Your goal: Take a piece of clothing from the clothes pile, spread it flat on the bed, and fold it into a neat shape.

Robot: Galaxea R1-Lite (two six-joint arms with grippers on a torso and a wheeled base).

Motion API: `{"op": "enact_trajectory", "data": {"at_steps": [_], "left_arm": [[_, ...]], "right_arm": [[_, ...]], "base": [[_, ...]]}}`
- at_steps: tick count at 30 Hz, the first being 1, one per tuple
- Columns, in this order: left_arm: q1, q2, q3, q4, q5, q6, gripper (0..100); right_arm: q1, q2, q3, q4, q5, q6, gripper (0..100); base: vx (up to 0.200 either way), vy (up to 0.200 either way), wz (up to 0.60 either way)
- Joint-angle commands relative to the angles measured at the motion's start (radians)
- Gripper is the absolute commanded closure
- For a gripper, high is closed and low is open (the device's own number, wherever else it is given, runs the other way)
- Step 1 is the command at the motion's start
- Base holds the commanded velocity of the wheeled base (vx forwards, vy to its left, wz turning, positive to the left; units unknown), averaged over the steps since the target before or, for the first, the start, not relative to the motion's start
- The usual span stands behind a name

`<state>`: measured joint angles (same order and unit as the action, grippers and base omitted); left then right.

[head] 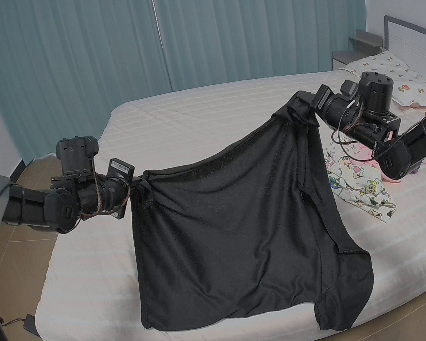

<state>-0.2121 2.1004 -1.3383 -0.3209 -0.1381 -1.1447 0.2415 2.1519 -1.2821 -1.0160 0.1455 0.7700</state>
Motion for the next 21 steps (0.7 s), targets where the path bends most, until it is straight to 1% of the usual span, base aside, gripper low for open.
{"op": "enact_trajectory", "data": {"at_steps": [1,5,7,8,9,10,12,17,18,19,20,21], "left_arm": [[0.011,0.145,-0.099,0.014,0.009,-0.001,100],[0.016,0.197,-0.173,0.019,0.012,-0.004,100],[0.016,0.201,-0.179,0.019,0.014,-0.004,100],[0.02,0.227,-0.228,0.017,0.032,-0.007,100],[0.023,0.24,-0.254,0.017,0.051,-0.009,100],[0.025,0.251,-0.272,0.019,0.063,-0.009,100],[0.025,0.282,-0.305,0.02,0.087,-0.009,100],[0.025,0.322,-0.329,0.022,0.091,-0.013,100],[0.025,0.323,-0.331,0.022,0.091,-0.013,0],[0.025,0.342,-0.354,0.023,0.092,-0.021,0],[0.025,0.349,-0.366,0.025,0.092,-0.03,0],[0.025,0.355,-0.374,0.028,0.092,-0.038,0]], "right_arm": [[0.002,0.126,-0.051,-0.009,-0.023,-0.001,100],[0.001,0.183,-0.094,-0.01,-0.063,0.0,100],[0.001,0.187,-0.097,-0.01,-0.067,0.0,100],[0.002,0.226,-0.134,-0.009,-0.123,0.0,100],[0.004,0.246,-0.152,-0.01,-0.149,-0.001,100],[0.004,0.261,-0.164,-0.009,-0.159,-0.001,100],[0.004,0.293,-0.198,0.0,-0.175,-0.001,100],[0.004,0.339,-0.247,0.014,-0.187,-0.006,100],[0.005,0.339,-0.249,0.016,-0.187,-0.006,100],[0.005,0.347,-0.266,0.03,-0.185,-0.008,100],[0.005,0.348,-0.278,0.034,-0.182,-0.008,0],[0.007,0.353,-0.284,0.037,-0.179,-0.009,0]], "base": [[0.0,0.0,0.0],[0.0,0.0,0.0],[0.0,0.0,0.0],[0.0,0.0,0.0],[0.0,0.0,0.0],[0.0,0.0,0.0],[0.0,0.0,0.0],[0.0,0.0,0.0],[0.0,0.0,0.0],[0.0,0.0,0.0],[0.0,0.0,0.0],[0.0,0.0,0.0]]}}
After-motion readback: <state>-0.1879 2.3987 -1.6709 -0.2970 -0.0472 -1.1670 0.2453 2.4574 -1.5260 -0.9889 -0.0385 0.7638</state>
